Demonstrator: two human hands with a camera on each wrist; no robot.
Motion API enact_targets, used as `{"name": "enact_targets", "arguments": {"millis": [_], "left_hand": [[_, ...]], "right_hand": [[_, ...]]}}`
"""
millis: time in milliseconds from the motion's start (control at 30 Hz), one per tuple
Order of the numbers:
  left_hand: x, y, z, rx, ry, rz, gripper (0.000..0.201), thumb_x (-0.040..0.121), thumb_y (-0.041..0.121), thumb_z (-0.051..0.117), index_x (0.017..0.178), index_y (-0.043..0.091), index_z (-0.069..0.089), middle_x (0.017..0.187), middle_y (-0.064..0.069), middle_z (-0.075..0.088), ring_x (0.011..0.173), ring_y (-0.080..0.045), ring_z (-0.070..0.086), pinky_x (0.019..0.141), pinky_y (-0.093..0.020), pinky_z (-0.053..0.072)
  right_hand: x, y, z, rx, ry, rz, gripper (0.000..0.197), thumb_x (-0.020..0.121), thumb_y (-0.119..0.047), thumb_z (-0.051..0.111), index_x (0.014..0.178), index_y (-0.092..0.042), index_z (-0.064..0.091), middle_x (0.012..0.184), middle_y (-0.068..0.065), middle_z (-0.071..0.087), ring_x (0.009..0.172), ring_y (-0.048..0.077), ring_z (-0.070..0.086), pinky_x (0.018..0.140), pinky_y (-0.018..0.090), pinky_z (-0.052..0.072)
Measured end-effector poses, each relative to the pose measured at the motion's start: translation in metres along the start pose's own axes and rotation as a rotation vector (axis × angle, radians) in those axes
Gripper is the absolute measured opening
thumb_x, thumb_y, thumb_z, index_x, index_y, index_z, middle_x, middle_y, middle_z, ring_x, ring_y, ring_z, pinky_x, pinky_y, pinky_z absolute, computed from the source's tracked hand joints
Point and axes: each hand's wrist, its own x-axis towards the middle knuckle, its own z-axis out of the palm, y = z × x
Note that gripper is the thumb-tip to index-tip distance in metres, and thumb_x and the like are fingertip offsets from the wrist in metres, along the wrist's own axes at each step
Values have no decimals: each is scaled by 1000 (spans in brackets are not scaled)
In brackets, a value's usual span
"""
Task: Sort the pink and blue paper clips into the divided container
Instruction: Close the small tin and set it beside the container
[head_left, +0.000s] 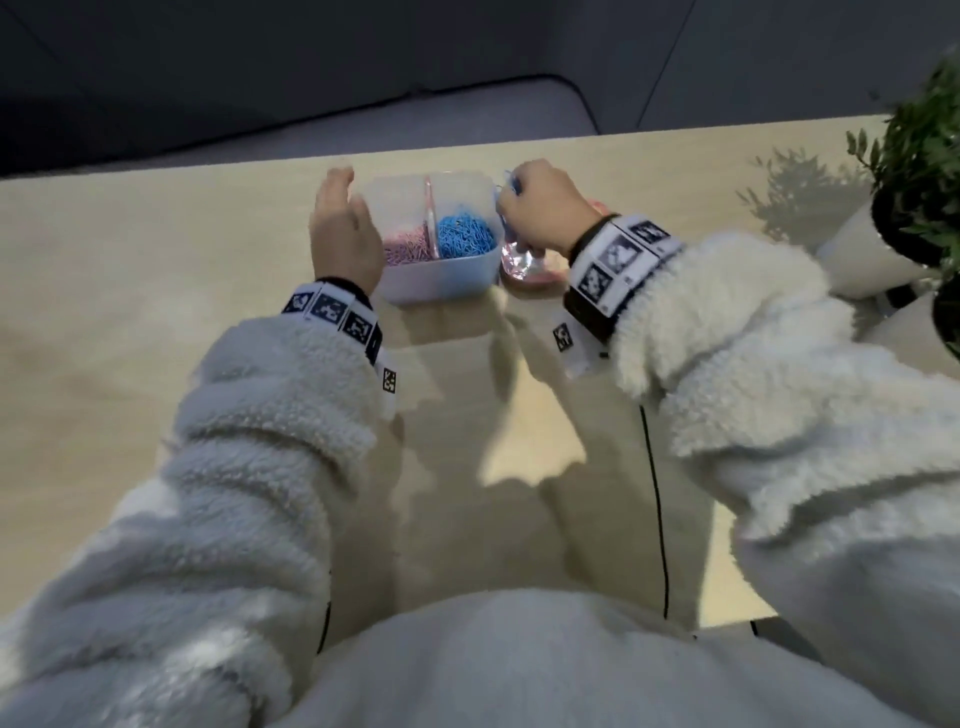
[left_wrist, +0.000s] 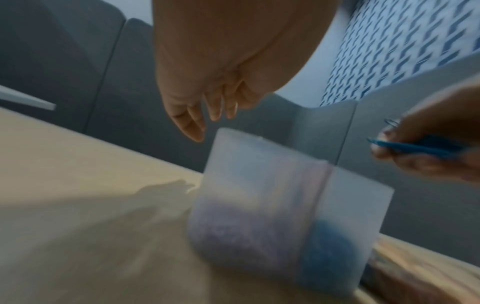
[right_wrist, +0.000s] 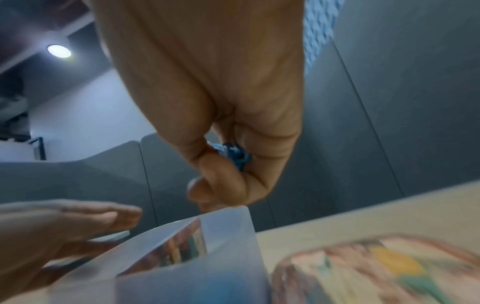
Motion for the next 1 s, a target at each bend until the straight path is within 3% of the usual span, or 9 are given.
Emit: {"name": "enact_targets", "arguments": {"millis": [100,200,300,400,533,633,700,867,1000], "left_hand": [[-10,-20,5,-76,-118,-27,52,97,26,21,132,-11,35,137,-24,45,129,-32,42,106,-32,33],[-17,-25,6,-132,-105,12,42,100,18,23,130,-5,41,132,-14,51,121,-18,46,95,-18,33],[-16,-29,9,-152,-94,-45,42,101,18,24,139,2,33,147,-13,37,136,-20,35,104,-15,22],[-21,-30,12,-144,-81,-115,44,101,23,24,142,8,30,150,-8,33,138,-19,33,101,-13,22],[-29,-29,15,-174,-58,-154,43,101,25,24,142,14,29,149,-4,36,135,-19,36,101,-17,25],[-33,-25,14,-146,-44,-160,43,101,25,23,142,16,30,146,-5,41,131,-23,42,103,-26,32],[-35,-23,13,-136,-40,-167,42,101,25,23,142,18,30,144,-6,44,128,-25,45,102,-29,34],[-35,-23,13,-122,-39,-173,41,101,26,23,141,21,32,138,-7,51,121,-29,51,98,-32,38],[-39,-23,13,-130,-40,-166,41,101,27,23,140,22,32,140,-3,48,123,-26,50,98,-32,37]], "right_hand": [[15,-28,9,-83,-100,7,29,88,-12,40,59,-12,39,84,16,55,54,22,52,51,24,45],[14,-39,12,-98,-164,5,26,89,-15,42,82,4,59,92,20,62,71,31,60,77,40,54],[17,-18,3,144,65,52,30,85,-10,42,91,12,62,93,28,68,85,39,66,80,50,56],[16,29,-12,93,384,181,30,88,-16,43,98,5,61,105,24,65,100,37,60,86,41,50],[6,86,-2,-153,247,552,57,90,-41,46,126,3,41,134,23,42,126,37,37,101,43,34],[8,97,10,-149,161,618,75,83,-58,50,125,3,43,132,24,43,124,38,40,100,42,34],[12,101,13,-47,232,624,79,76,-61,56,122,3,48,128,23,50,118,39,47,95,43,40],[-4,104,0,301,408,551,52,82,-33,65,114,0,42,114,19,55,111,32,55,84,33,42],[-27,85,-20,444,644,325,51,81,-21,55,126,-7,37,91,0,55,96,26,57,95,37,46]]}}
